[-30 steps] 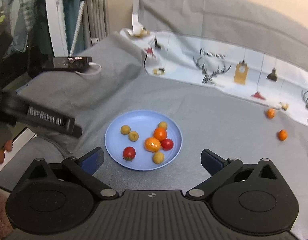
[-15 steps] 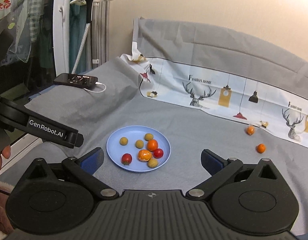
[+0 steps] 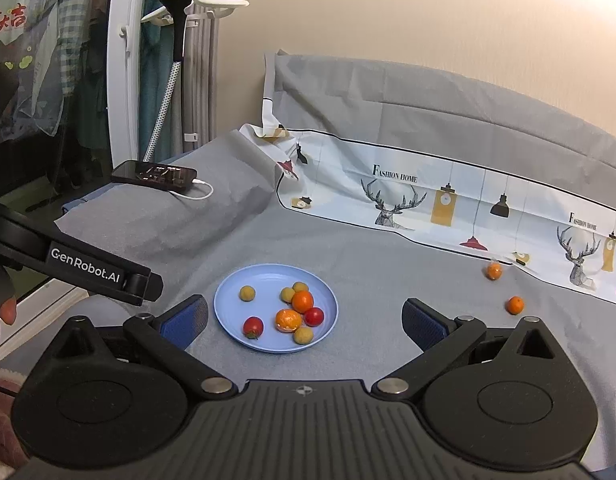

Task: Organize fruits

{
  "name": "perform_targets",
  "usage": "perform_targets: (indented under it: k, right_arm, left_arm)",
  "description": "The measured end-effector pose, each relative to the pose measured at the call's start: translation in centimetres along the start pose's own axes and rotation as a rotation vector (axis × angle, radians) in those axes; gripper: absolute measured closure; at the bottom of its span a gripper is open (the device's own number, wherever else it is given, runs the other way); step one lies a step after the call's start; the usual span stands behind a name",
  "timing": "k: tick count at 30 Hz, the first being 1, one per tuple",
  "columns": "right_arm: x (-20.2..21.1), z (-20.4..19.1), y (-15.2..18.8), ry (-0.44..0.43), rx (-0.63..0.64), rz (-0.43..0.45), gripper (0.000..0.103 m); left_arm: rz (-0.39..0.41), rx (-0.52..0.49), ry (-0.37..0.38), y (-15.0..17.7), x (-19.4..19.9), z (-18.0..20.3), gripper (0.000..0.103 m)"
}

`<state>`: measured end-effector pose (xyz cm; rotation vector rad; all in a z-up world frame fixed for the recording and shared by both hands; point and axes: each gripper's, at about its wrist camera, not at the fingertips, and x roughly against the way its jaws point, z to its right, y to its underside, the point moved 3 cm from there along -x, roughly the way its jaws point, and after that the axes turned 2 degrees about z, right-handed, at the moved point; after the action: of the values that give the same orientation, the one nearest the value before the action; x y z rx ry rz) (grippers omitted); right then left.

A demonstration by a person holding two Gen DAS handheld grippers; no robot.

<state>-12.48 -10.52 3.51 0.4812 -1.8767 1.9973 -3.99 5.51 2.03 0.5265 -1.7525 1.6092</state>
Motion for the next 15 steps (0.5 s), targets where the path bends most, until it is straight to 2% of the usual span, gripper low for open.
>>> perform_targets:
  k: [15]
  right_arm:
    - [-0.59, -0.06, -0.03, -0.007, 0.006, -0.022, 0.001]
  left_arm:
    - [-0.015, 0.001, 0.003, 0.0, -0.54, -0.2, 0.0]
